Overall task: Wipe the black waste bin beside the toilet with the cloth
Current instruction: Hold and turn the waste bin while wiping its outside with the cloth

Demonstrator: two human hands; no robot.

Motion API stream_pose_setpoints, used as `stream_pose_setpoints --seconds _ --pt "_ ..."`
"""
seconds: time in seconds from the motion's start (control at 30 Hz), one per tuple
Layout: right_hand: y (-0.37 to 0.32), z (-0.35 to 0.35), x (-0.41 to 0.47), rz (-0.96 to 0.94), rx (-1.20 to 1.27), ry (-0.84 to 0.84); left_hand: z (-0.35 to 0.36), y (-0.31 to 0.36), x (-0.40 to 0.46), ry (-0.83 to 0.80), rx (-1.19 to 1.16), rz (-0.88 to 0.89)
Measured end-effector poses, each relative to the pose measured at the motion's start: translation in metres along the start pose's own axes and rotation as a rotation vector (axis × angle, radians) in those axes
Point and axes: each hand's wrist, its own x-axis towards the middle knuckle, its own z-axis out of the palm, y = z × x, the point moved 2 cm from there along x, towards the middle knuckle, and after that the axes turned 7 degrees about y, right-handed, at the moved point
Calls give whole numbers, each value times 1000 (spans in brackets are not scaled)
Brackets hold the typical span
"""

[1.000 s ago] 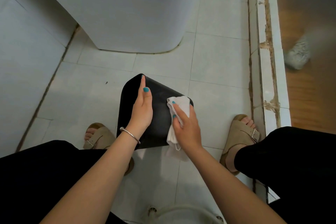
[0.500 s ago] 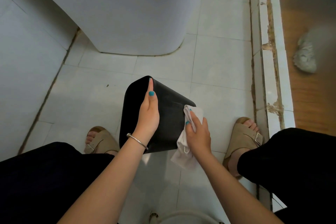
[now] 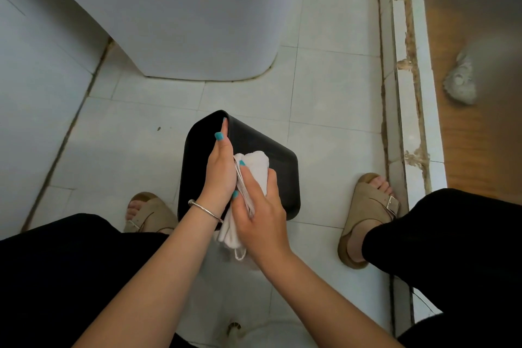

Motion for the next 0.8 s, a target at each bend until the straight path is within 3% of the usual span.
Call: stream_pose_setpoints --seconds 0.17,0.33,0.53,0.7,0.8 --pt "21 0 1 -112 -81 -61 -8 0 -1 -15 17 16" --pt "51 -1 1 -61 -139 -17 -13 0 0 -24 14 24" --pt "115 -12 -4 130 -240 8 -13 -3 0 -8 13 27" --pt "161 -22 -6 450 -226 -13 -8 -3 -2 -25 3 45" --pt "157 -18 -5 485 -184 31 -12 -6 2 -21 -3 35"
